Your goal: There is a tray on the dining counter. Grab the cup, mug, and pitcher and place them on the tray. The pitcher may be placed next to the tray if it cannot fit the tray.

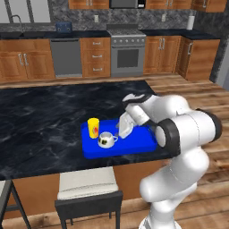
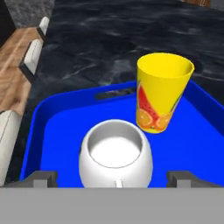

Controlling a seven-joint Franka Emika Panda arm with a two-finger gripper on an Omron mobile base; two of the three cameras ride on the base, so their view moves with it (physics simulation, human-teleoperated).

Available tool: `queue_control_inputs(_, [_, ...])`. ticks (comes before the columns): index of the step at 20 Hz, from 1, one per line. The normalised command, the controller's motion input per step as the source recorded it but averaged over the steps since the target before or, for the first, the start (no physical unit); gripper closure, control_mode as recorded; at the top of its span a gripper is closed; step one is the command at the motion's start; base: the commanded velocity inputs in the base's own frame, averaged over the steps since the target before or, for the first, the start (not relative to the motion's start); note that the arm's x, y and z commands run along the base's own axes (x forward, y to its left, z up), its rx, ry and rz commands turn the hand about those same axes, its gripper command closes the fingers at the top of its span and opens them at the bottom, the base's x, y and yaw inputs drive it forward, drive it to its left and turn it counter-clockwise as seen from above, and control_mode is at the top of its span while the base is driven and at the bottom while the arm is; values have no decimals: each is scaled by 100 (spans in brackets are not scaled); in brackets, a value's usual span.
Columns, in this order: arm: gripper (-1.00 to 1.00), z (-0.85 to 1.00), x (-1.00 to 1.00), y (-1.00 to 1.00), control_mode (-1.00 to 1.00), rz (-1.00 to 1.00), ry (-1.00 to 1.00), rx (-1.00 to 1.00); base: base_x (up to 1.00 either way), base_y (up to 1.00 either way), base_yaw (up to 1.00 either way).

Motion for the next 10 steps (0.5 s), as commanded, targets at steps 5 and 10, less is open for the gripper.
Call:
queue_control_inputs(5, [-100, 49, -22, 0, -100, -4, 0, 0, 0, 0, 0])
queue_control_inputs(10, [-100, 53, -45, -7, -100, -19, 0, 0, 0, 0, 0])
